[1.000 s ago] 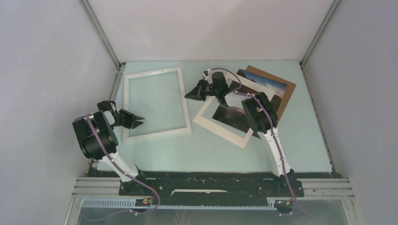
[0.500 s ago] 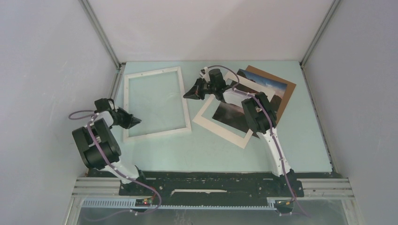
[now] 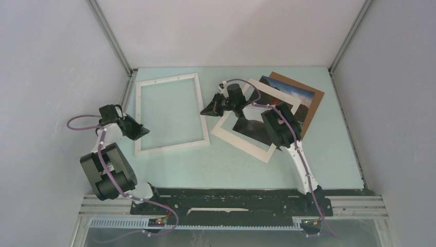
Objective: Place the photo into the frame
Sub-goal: Place the photo frame item in the photo frame.
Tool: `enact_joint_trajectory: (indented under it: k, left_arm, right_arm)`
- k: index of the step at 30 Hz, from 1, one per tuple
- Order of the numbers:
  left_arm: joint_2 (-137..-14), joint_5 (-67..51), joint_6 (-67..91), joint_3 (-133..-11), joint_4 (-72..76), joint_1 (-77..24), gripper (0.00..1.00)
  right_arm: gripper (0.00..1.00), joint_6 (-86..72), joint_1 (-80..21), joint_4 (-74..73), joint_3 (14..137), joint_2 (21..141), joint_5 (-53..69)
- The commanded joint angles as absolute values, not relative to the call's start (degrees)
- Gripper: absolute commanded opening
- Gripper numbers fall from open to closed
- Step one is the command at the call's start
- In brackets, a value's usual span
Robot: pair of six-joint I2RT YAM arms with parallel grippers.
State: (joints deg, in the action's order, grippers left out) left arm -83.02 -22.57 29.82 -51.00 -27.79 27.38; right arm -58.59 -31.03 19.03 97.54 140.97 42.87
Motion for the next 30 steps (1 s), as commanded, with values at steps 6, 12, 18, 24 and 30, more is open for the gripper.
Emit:
enact_joint_trajectory:
  k: [6, 12, 18, 24, 30]
  left_arm:
    - [-78.5, -20.0, 27.9, -55.3, -28.3, 26.8, 0.05]
    - [-77.7, -19.9, 28.4, -56.0, -28.3, 26.8, 0.03]
    - [-77.8, -19.0, 28.5, -56.6, -28.6, 26.8, 0.02]
    - [-78.3, -18.2, 28.5, -57.6, -29.3, 26.8, 0.01]
    - [-76.6, -17.8, 28.6, -57.3, -29.4, 26.7, 0.00]
  right_arm:
    - [0.00, -57.1, -31.5, 28.2, 93.3, 136.3, 38.8]
    - [0.00, -57.7, -31.6, 29.5, 92.9, 136.1, 38.3]
    - [0.00, -57.6, -31.9, 28.4, 95.4, 137.1, 38.5]
    - [0.00, -57.6, -31.9, 27.8, 96.8, 137.7, 38.6]
    - [0.00, -57.7, -32.0, 28.5, 96.4, 137.4, 38.3]
